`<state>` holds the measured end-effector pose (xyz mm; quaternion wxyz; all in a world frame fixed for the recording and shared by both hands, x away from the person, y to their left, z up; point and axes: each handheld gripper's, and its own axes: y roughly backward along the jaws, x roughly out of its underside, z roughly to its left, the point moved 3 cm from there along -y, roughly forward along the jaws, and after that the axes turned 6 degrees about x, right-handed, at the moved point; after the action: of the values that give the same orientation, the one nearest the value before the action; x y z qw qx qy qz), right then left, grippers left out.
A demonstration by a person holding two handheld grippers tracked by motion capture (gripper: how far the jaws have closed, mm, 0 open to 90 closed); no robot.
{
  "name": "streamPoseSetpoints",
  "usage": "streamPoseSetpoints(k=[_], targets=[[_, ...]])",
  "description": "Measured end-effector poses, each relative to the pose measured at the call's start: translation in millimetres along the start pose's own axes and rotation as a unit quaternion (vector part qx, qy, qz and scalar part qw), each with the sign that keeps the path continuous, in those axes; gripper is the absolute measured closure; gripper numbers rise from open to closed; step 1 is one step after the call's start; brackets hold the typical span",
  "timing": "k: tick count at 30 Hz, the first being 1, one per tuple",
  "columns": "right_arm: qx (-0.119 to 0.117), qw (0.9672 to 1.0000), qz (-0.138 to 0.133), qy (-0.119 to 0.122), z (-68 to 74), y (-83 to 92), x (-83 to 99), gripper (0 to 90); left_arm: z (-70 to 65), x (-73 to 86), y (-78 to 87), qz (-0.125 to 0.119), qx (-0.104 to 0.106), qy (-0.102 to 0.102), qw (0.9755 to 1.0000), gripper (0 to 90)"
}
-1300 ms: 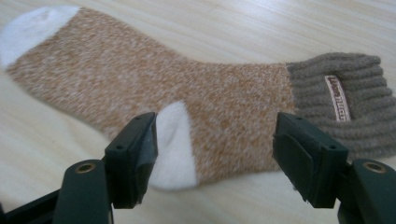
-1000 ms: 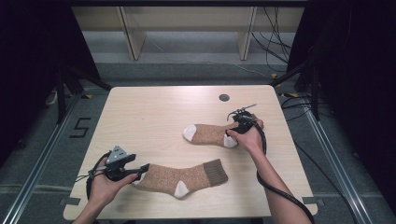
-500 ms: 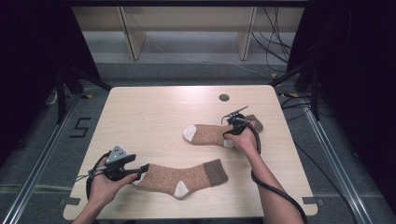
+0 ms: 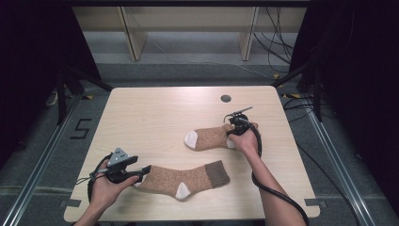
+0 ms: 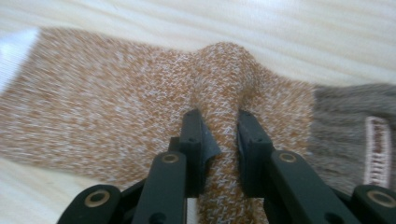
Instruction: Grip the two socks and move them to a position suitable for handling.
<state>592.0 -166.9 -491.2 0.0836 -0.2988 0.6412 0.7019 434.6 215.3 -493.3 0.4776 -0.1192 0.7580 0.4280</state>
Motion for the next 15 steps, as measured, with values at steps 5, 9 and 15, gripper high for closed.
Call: streamPoseSetpoints(k=[5, 9, 15], targets=[[-0.008, 0.9995, -0.028, 0.008, 2.3, 15.3, -1.8, 75.5, -1.4, -1.2, -0.7, -0.008, -0.001, -0.002, 1.0000, 30.5], [-0.013, 0.9995, -0.027, 0.010, 7.5, 25.5, -0.4, 75.5, -1.5, -2.0, -1.6, -0.008, 0.001, -0.006, 1.0000, 30.7], [-0.014, 0.9992, -0.034, 0.018, 7.4, 27.5, 2.8, 75.5, -1.1, -2.8, -2.2, -0.013, 0.000, -0.011, 0.9999, 31.0]])
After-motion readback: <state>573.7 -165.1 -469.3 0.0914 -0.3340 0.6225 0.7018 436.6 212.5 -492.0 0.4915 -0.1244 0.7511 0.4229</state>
